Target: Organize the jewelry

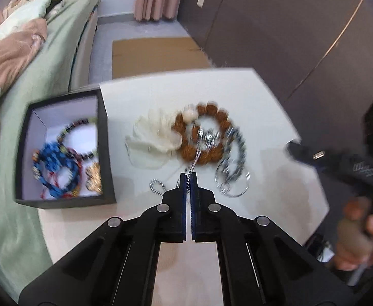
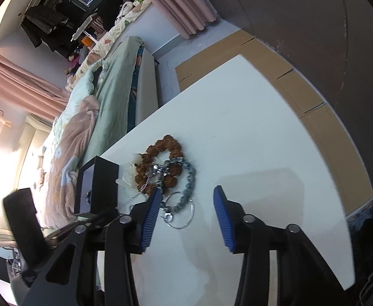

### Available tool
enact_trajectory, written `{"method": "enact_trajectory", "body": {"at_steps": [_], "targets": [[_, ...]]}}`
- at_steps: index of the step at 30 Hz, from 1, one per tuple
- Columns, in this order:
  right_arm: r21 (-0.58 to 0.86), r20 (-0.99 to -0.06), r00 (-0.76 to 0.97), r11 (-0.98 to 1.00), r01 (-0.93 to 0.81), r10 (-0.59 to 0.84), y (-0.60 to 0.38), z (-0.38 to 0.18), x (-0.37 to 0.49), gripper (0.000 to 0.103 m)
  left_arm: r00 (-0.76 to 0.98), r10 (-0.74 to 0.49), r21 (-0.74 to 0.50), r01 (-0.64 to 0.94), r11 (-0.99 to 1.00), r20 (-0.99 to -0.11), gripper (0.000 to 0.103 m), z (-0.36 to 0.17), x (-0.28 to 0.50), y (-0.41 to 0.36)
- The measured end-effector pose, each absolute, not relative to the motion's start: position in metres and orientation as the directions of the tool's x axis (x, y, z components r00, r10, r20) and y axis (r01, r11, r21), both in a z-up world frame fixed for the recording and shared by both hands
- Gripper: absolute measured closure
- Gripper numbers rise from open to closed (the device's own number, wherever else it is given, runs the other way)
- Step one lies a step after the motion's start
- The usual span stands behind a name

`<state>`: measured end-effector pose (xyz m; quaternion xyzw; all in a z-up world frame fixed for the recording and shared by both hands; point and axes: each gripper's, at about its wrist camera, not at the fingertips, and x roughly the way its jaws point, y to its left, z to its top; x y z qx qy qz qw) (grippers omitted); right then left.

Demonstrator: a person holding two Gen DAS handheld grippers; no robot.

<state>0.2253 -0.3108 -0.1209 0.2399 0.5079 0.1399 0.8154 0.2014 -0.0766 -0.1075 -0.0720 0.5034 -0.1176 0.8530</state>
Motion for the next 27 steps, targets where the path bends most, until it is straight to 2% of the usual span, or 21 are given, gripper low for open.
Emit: {"method": "enact_trajectory", "body": {"at_steps": [9, 14, 17, 19, 21, 23, 27], "targets": [[0.578, -0.752, 0.379, 0.816, -0.017, 0.54, -0.273, -0.134, 0.246, 0.065, 0.555, -0.314, -0.282, 0.145, 0.948, -0.77, 0.102, -0.052, 0.196, -0.061], [0.549, -0.78, 0.352, 0.836, -0.013, 0.517, -0.254, -0.146, 0.253, 0.07, 0.584, -0.315, -0.29, 0.14, 0.947, -0.748, 0.102, -0.035, 0.195, -0.047], [0.505, -0.81, 0.34, 0.863, -0.011, 0.478, -0.244, -0.153, 0.255, 0.071, 0.55, -0.321, -0.29, 0.146, 0.946, -0.771, 0.102, -0.045, 0.199, -0.047], [0.485, -0.825, 0.322, 0.874, -0.023, 0.465, -0.236, -0.158, 0.256, 0.089, 0.515, -0.306, -0.28, 0.13, 0.951, -0.8, 0.102, -0.058, 0.202, -0.049], [0.478, -0.828, 0.32, 0.878, -0.029, 0.461, -0.235, -0.158, 0.254, 0.093, 0.482, -0.304, -0.28, 0.125, 0.952, -0.822, 0.094, -0.071, 0.202, -0.053], [0.463, -0.829, 0.335, 0.886, -0.036, 0.447, -0.235, -0.155, 0.252, 0.093, 0.464, -0.311, -0.288, 0.122, 0.95, -0.83, 0.057, -0.081, 0.2, -0.057], [0.481, -0.811, 0.358, 0.876, -0.041, 0.463, -0.244, -0.149, 0.246, 0.093, 0.437, -0.319, -0.296, 0.122, 0.947, -0.841, 0.054, -0.097, 0.201, -0.065]]}}
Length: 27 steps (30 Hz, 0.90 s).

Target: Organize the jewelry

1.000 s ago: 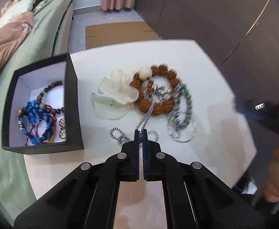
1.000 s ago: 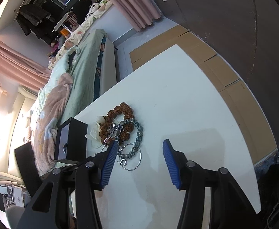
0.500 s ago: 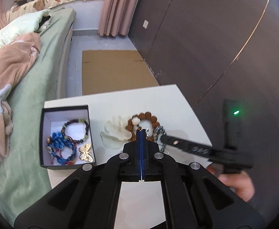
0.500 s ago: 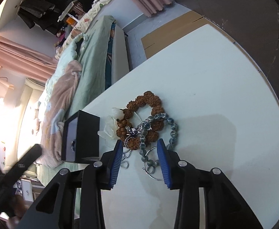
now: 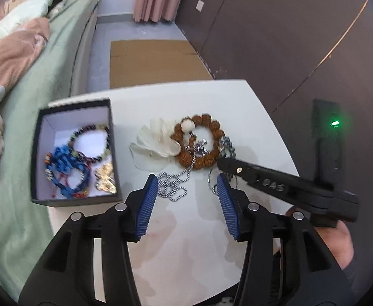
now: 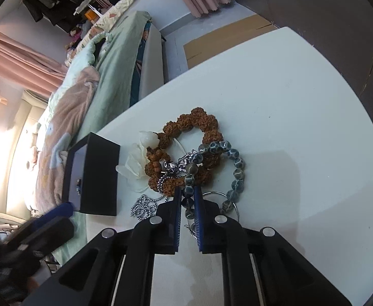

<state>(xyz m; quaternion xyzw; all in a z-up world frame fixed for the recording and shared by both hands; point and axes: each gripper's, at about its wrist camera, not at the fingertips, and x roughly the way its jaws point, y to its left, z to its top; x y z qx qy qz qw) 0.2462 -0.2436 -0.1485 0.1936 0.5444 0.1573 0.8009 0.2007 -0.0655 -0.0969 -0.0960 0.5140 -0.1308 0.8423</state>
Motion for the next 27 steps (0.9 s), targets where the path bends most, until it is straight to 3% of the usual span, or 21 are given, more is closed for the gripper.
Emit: {"method": "enact_trajectory", "body": {"at_steps": [8, 21, 22, 23, 24, 27], "targets": [[0.548, -0.76, 0.405, 0.836, -0.024, 0.509, -0.271, -0.134, 0.235, 0.093, 0.4, -0.288, -0.268, 0.105, 0.958, -0.87, 0.054, -0.126, 0.211, -0.079], [0.588, -0.706, 0.475, 0.808, -0.02, 0.525, -0.305, -0.109, 0.223, 0.093, 0.42, -0.092, -0.048, 0.114, 0.992, -0.903, 0.054, -0.164, 0.215, -0.1], [0.592, -0.701, 0.478, 0.806, -0.023, 0.529, -0.306, -0.107, 0.223, 0.093, 0.423, -0.082, -0.038, 0.112, 0.993, -0.902, 0.063, -0.164, 0.215, -0.1], [0.593, -0.699, 0.48, 0.805, -0.025, 0.53, -0.306, -0.106, 0.222, 0.093, 0.432, -0.051, -0.006, 0.105, 0.994, -0.9, 0.079, -0.164, 0.215, -0.099], [0.595, -0.696, 0.482, 0.803, -0.028, 0.532, -0.306, -0.105, 0.222, 0.093, 0.429, -0.055, -0.012, 0.103, 0.995, -0.902, 0.086, -0.162, 0.215, -0.098], [0.603, -0.687, 0.483, 0.797, -0.036, 0.542, -0.306, -0.103, 0.22, 0.093, 0.408, -0.068, -0.026, 0.108, 0.994, -0.911, 0.093, -0.159, 0.219, -0.093]]}}
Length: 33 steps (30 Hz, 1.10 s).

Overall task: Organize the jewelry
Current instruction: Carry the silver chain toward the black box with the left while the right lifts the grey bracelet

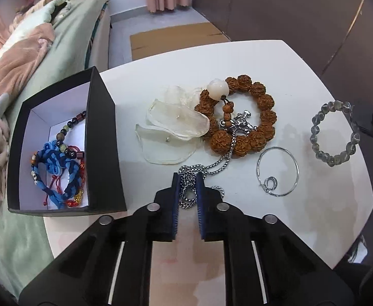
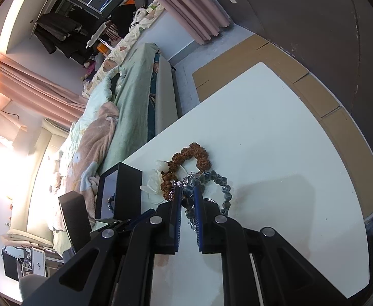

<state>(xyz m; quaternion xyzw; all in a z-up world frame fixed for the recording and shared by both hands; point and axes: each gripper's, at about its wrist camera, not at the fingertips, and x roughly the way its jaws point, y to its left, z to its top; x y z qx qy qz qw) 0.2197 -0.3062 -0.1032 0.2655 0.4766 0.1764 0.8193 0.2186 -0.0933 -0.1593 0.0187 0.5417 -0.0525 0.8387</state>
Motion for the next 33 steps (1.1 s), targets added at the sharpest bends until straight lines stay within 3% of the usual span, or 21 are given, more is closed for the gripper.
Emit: {"method": "enact_trajectory", "body": {"at_steps": [1, 12, 33], "targets": [[0.604, -0.686, 0.484, 0.796, -0.037, 0.544, -0.306, -0.103, 0.219, 0.093, 0.408, -0.087, -0.043, 0.115, 0.992, -0.909, 0.097, -0.155, 0.217, -0.092], [0.626, -0.658, 0.49, 0.777, -0.066, 0.572, -0.302, -0.099, 0.216, 0.093, 0.499, -0.187, -0.142, 0.127, 0.982, -0.846, 0.098, -0.088, 0.207, -0.08], [0.652, -0.565, 0.529, 0.736, -0.182, 0.633, -0.277, -0.065, 0.217, 0.093, 0.729, -0.23, -0.138, 0.185, 0.973, -0.644, 0.098, 0.076, 0.176, -0.06]]}}
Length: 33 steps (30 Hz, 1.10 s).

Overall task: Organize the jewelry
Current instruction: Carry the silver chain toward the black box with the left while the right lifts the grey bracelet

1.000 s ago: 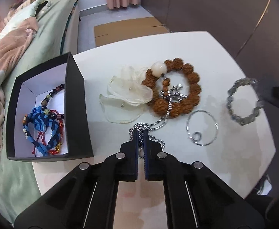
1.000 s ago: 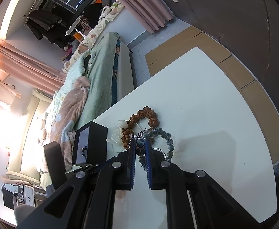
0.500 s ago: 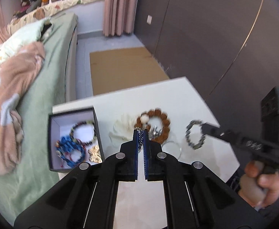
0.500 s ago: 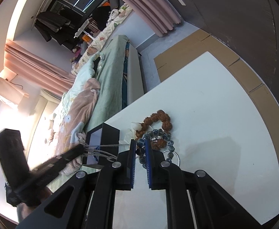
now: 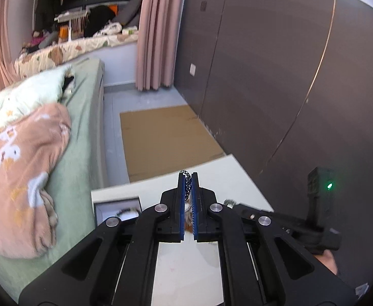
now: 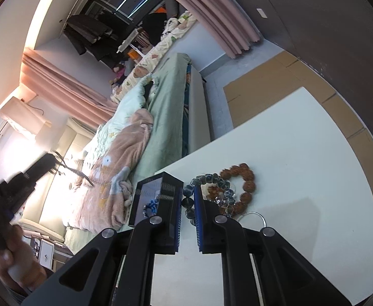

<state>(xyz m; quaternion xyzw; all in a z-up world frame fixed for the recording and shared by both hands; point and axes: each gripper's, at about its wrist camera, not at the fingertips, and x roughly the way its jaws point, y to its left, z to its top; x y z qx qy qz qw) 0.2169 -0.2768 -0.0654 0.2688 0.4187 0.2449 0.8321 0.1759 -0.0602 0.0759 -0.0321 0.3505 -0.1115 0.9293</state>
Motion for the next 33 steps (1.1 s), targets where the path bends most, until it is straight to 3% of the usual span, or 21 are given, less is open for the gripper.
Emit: {"method": "enact_trajectory", "body": {"at_steps": [16, 33], "targets": [[0.64, -0.516, 0.508, 0.705, -0.307, 0.69, -0.231, -0.024, 0.216, 0.093, 0.819, -0.159, -0.108, 0.119, 0.987, -0.552, 0.098, 0.134, 0.174, -0.006], [0.589, -0.543, 0.453, 0.706, -0.394, 0.707, -0.169, -0.009, 0.247, 0.093, 0.755, -0.176, -0.199, 0.061, 0.978, -0.632, 0.098, 0.062, 0.215, 0.038]]}}
